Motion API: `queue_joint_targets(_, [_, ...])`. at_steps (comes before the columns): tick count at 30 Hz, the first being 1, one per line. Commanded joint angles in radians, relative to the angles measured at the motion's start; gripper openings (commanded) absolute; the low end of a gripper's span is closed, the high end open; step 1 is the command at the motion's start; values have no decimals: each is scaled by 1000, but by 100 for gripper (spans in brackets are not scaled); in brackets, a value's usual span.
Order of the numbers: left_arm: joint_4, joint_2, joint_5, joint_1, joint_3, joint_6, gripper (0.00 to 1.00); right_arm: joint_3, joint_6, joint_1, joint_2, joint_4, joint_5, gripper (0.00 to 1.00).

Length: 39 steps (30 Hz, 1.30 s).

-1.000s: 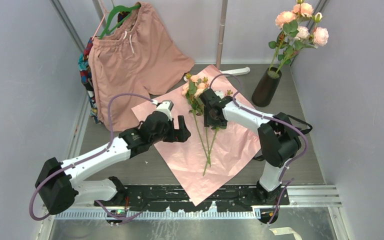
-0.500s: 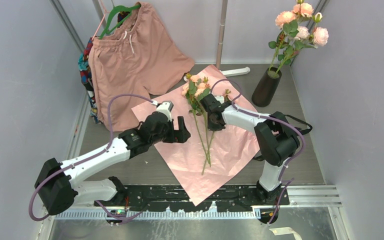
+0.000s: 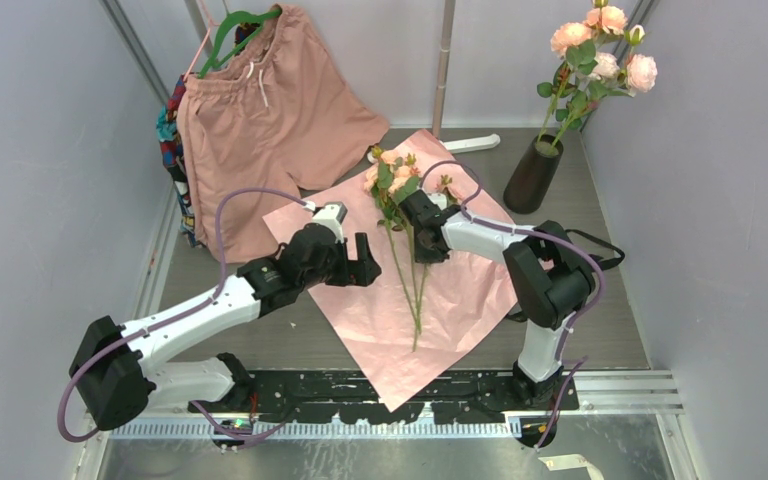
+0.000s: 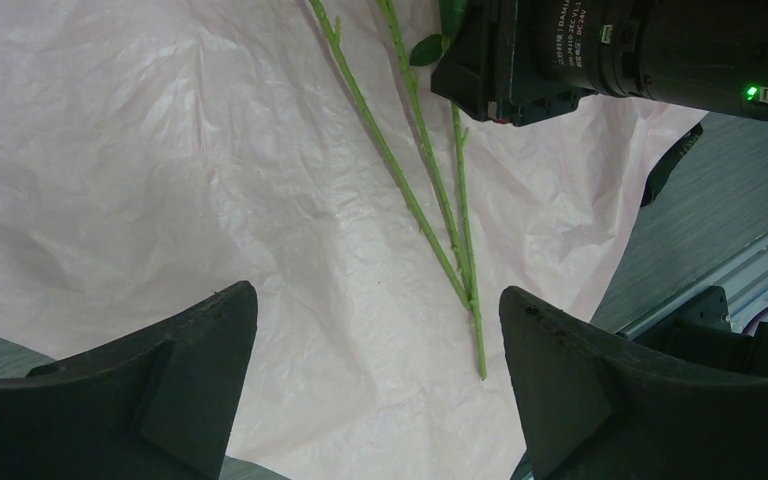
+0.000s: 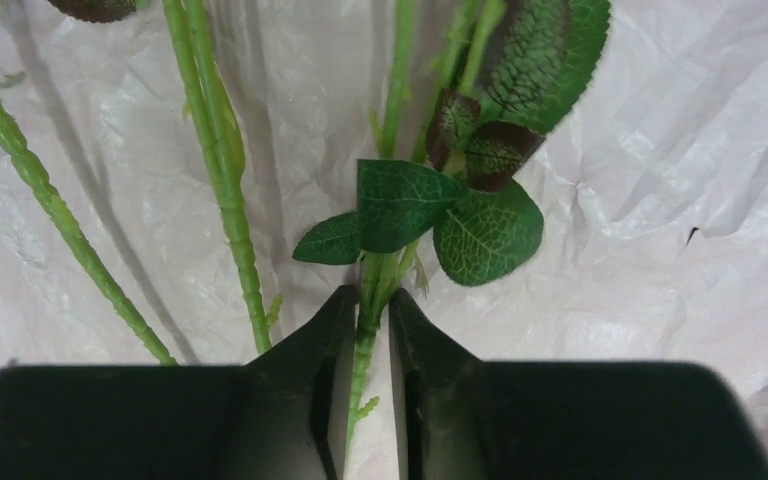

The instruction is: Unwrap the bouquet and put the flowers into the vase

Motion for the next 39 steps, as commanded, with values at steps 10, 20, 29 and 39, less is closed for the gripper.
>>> queue_joint_targets(10, [42,-27,22,5,21,-3,89,39,-19,5,-156,-12,48,1])
queue_joint_targets(20, [246,-36,196,5,5,0,82,156,-85,29,-418,-56,-11,1])
queue_joint_targets(29, [661,-34,424,5,-12,-37,69,233,-141,177,-462,-52,56,1])
queue_joint_targets(39, [720,26,448,5,-37,-70,45,313,-160,251,-461,-55,98,1])
